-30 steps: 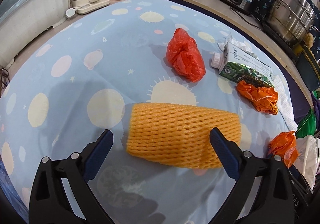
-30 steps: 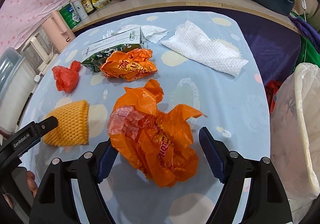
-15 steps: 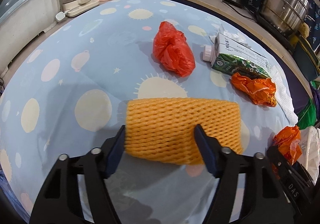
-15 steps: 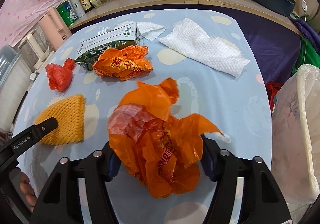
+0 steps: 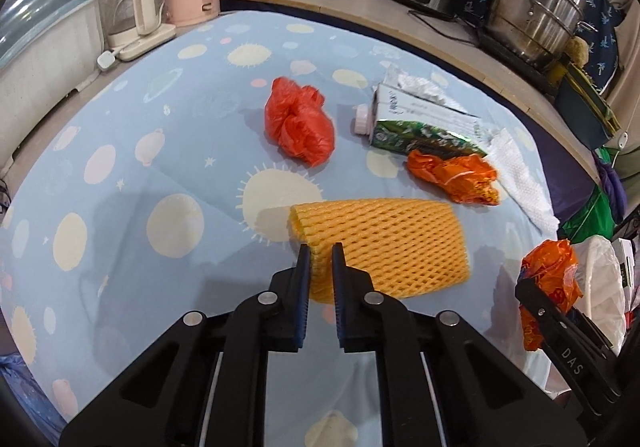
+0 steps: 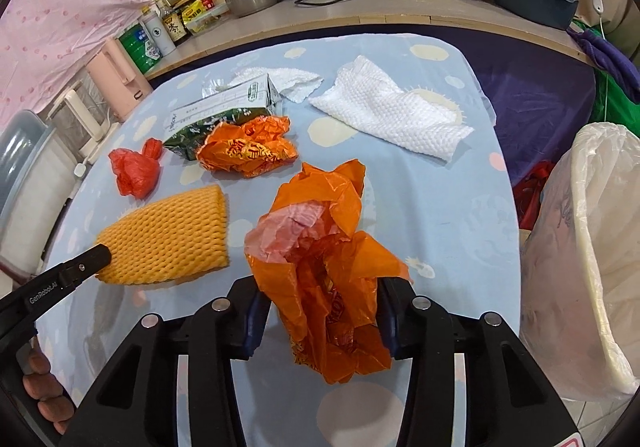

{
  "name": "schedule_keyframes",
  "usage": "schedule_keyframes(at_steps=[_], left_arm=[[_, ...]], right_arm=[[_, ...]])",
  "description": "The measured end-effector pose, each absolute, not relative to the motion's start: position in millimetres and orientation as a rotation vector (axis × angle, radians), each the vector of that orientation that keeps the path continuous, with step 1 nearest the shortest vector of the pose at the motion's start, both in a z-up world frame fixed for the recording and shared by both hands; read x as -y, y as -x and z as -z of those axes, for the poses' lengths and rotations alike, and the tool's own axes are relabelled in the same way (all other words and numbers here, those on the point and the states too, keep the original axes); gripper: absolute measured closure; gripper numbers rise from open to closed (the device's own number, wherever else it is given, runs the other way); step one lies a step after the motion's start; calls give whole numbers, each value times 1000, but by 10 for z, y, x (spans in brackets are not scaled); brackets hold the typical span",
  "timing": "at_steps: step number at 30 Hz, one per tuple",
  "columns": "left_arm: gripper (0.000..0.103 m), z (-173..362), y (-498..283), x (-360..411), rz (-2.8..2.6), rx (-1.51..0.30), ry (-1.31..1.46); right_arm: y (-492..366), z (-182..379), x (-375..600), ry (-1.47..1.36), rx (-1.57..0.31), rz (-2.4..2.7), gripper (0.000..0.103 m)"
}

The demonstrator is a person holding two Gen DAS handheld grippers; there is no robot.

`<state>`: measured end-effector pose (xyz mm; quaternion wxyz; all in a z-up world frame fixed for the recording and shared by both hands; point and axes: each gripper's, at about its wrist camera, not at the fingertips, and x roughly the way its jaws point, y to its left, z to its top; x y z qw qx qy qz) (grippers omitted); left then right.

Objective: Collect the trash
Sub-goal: 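Grasp the second foam net with the left tool while the right tool grasps the orange bag, then carry foam net and orange bag over the bin and open both tools to drop them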

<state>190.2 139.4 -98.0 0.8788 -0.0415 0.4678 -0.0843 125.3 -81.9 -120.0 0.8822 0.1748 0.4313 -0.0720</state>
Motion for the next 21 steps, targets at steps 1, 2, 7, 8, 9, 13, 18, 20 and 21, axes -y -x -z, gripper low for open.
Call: schedule_keyframes(at_steps=[1, 2, 7, 8, 9, 13, 18, 20, 21], left_arm=[[93, 939, -1875, -1383, 180, -968, 86], [94, 905, -1850, -1368, 183, -962, 85], [95, 657, -1672, -1285, 212, -913, 81], [95, 598, -1630, -1262, 222, -901, 80], [95, 545, -1596, -1241, 231, -891, 79], [95, 349, -1475, -1126, 265, -856, 72], [95, 125, -1303, -873, 322, -814, 54], [95, 54, -1245, -752, 351, -800, 45], [95, 18, -1213, -675, 368, -793, 39]], right_arm=[[-1220, 1173, 833, -367, -890, 150, 60], [-1197, 1152, 845, -370, -885, 150, 60], [-1038, 1015, 933, -381, -853, 157, 60], [-1008, 991, 955, -385, -846, 160, 60], [-975, 967, 971, -390, -838, 162, 60], [-833, 854, 1073, -404, -805, 173, 60], [-642, 743, 1229, -423, -767, 194, 60], [-563, 705, 1316, -432, -753, 209, 60], [-518, 686, 1366, -437, -745, 218, 60]])
